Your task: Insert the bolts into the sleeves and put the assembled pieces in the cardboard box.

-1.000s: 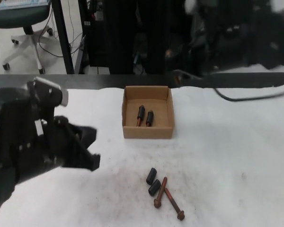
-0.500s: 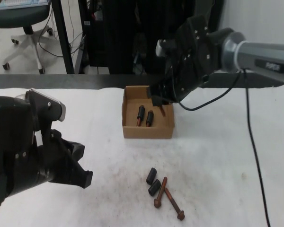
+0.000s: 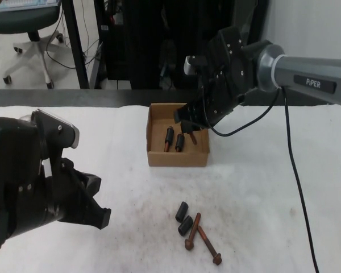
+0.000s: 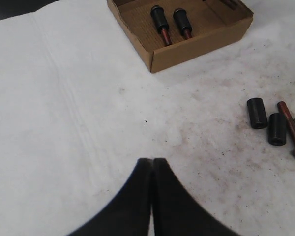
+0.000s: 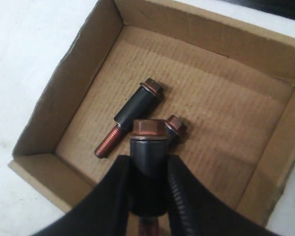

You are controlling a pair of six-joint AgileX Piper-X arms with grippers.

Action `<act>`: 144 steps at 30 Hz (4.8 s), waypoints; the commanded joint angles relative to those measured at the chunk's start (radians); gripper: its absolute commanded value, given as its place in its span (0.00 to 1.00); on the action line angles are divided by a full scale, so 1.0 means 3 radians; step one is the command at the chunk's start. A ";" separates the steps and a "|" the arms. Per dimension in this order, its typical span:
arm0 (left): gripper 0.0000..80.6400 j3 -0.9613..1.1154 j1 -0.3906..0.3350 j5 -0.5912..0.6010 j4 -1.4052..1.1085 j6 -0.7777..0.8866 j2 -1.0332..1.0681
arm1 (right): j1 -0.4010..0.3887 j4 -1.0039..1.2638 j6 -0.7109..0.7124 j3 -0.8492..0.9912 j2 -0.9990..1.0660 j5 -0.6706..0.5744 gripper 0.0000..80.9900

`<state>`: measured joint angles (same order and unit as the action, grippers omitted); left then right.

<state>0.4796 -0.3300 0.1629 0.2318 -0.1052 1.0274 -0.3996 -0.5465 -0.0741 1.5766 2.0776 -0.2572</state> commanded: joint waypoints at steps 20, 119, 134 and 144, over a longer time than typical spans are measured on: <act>0.00 0.0002 0.0003 0.0047 0.0004 -0.0002 -0.0043 | 0.0008 0.0195 0.0225 0.0048 -0.0029 0.0293 0.34; 0.56 0.2767 -0.1921 0.0106 0.2028 -0.3314 0.2787 | 0.1366 -0.1766 0.0448 -0.2571 -0.3844 -0.0710 0.31; 0.56 0.2832 -0.1808 -0.0339 0.1723 -0.3604 0.3171 | 0.1229 -0.1810 0.0460 -0.2611 -0.3992 -0.0733 0.31; 0.56 0.3027 -0.1803 -0.0213 0.1542 -0.3579 0.3212 | 0.1204 -0.1810 0.0460 -0.2609 -0.3992 -0.0733 0.31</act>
<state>1.3712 -0.8763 0.0741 0.6997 -1.1828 1.9833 -0.0361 -1.0886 0.0636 0.7952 0.8869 -0.4687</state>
